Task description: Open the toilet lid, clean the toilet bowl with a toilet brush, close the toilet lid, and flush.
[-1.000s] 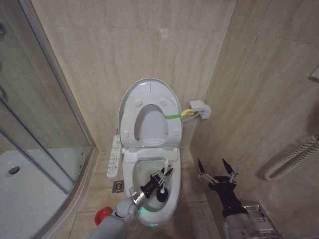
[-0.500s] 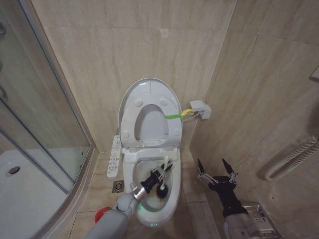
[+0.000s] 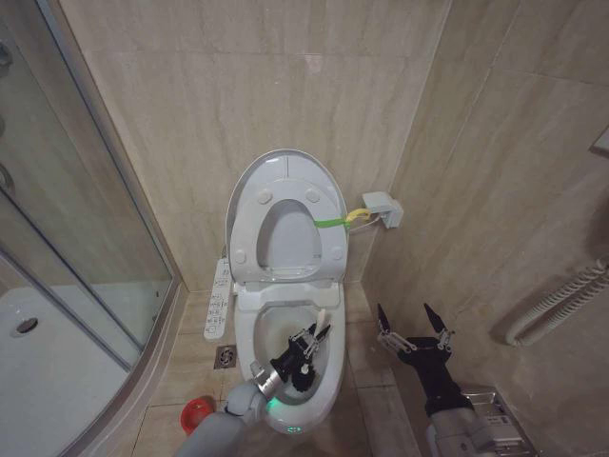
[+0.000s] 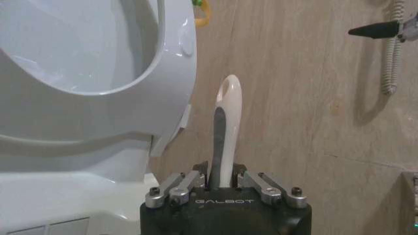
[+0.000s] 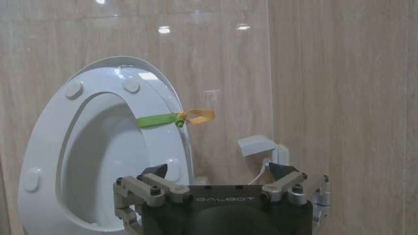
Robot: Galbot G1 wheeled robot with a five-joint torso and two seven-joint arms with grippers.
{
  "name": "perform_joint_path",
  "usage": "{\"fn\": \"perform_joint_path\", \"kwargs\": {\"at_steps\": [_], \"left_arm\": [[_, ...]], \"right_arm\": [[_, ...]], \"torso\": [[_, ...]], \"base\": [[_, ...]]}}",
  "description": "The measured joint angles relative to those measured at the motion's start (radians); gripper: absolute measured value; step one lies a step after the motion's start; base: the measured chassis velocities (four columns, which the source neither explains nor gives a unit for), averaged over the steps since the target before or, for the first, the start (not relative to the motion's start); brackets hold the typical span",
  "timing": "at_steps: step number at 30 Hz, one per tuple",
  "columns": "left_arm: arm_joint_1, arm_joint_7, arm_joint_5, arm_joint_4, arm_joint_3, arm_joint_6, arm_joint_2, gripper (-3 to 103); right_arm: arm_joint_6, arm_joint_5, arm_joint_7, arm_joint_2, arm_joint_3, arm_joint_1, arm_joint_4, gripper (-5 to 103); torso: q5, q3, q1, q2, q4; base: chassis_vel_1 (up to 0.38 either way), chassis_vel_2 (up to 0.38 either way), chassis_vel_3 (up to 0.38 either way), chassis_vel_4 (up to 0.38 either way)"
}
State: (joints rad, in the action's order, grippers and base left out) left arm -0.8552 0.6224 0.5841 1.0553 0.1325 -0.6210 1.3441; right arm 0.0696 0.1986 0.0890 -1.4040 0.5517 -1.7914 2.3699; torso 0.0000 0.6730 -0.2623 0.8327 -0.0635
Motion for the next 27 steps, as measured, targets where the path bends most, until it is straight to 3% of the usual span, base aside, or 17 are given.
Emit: {"fn": "perform_joint_path", "kwargs": {"at_steps": [11,21,27], "left_arm": [[-0.166,-0.04,0.014,0.217,-0.058,0.044,-0.129,22],[-0.301,-0.039,0.004,0.304,-0.131,0.041,-0.189,22],[-0.309,-0.063,0.023,0.318,-0.151,0.049,-0.195,22]], "right_arm": [[0.0,0.0,0.0,0.0,0.0,0.0,0.0,100],[0.0,0.0,0.0,0.0,0.0,0.0,0.0,100],[0.0,0.0,0.0,0.0,0.0,0.0,0.0,100]], "torso": [[-0.0002,0.0,0.0,0.0,0.0],[-0.0001,0.0,0.0,0.0,0.0001],[-0.0002,0.0,0.0,0.0,-0.0003]], "base": [[0.0,0.0,0.0,0.0],[0.0,0.0,0.0,0.0],[0.0,0.0,0.0,0.0]]}}
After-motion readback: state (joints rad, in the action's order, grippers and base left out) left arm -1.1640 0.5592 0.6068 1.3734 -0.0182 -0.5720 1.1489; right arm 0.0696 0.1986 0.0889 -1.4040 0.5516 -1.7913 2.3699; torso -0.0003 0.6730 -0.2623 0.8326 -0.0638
